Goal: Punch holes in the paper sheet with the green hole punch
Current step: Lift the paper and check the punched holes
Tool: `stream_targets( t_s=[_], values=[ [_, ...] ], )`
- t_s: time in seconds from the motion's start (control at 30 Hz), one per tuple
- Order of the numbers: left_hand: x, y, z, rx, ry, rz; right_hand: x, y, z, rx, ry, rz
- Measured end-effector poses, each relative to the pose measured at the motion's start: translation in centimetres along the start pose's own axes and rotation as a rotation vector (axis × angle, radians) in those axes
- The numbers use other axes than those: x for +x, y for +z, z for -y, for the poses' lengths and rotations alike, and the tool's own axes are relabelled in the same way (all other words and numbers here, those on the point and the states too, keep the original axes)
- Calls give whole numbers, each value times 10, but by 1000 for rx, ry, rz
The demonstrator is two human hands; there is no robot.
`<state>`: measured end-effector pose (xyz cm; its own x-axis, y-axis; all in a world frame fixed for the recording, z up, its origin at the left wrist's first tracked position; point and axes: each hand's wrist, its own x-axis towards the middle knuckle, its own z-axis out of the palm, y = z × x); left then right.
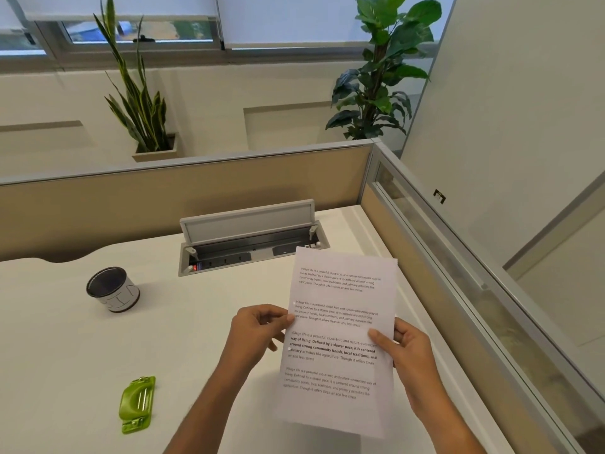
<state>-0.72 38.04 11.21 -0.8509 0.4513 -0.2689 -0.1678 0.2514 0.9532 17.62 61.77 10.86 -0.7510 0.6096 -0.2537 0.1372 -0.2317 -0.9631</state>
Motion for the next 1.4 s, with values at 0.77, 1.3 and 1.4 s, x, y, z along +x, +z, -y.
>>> stream_targets(
  t_s=[0.77,1.3,1.4],
  values=[
    [21,104,91,42,-375,-95,87,-55,-72,-499,82,-267],
    [55,127,96,91,-454,-115,132,-60,-85,-643,98,-324],
    [59,127,98,86,-465,-117,134,-60,-88,-658,110,-340]
  ],
)
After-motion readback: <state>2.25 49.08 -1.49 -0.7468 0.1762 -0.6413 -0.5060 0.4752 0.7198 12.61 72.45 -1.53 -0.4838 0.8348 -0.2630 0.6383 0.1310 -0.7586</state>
